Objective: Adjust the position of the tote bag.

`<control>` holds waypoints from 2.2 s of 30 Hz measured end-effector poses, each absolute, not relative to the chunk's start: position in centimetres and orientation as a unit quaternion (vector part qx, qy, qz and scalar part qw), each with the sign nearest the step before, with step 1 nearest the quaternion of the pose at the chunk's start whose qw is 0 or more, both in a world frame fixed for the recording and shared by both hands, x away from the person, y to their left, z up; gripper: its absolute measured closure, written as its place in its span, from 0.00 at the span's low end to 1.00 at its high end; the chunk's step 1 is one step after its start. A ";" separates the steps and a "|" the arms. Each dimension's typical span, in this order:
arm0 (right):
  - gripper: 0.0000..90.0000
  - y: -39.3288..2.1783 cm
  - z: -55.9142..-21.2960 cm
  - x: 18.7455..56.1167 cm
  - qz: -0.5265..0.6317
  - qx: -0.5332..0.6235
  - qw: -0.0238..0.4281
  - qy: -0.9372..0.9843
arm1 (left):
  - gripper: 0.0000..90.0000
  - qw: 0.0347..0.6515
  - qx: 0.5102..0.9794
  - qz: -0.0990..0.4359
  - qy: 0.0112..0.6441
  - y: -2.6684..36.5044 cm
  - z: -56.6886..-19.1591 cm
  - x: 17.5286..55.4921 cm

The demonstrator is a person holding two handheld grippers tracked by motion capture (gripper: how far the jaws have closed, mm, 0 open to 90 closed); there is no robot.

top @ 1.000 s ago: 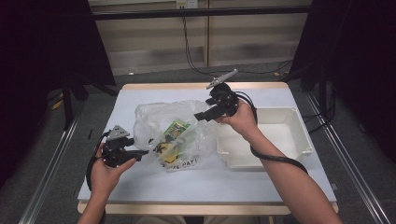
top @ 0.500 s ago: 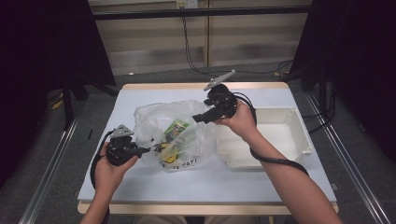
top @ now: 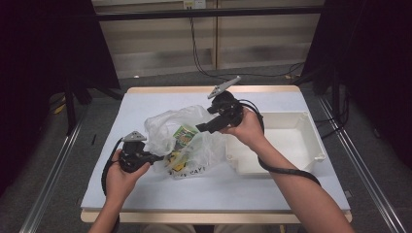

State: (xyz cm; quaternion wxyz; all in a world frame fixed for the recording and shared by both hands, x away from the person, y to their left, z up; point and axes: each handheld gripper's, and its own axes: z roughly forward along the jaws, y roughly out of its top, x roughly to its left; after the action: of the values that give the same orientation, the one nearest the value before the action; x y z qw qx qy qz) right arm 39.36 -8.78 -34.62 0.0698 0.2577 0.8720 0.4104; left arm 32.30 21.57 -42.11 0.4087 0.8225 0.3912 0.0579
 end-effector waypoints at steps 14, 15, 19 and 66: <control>0.22 -6.5 -36.3 38.9 0.392 0.235 0.056 0.888 | 0.97 0.412 0.819 0.054 0.396 21.5 -42.2 32.8; 0.21 -6.5 -36.3 38.9 0.392 0.236 0.055 0.887 | 0.97 0.413 0.818 0.054 0.397 21.5 -42.2 32.8; 0.21 -6.7 -36.2 39.0 0.389 0.242 0.054 0.887 | 0.97 0.411 0.819 0.055 0.397 21.6 -42.2 32.8; 0.94 -3.1 -41.5 35.3 0.301 0.206 0.011 0.931 | 0.98 0.445 0.794 0.028 0.412 23.4 -41.8 33.5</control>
State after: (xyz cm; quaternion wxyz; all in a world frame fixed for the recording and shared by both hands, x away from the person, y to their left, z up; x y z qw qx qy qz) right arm 35.30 -3.06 -41.52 0.0113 0.2061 0.9310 0.3009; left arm 33.50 23.43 -41.76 0.4453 0.7945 0.4120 0.0282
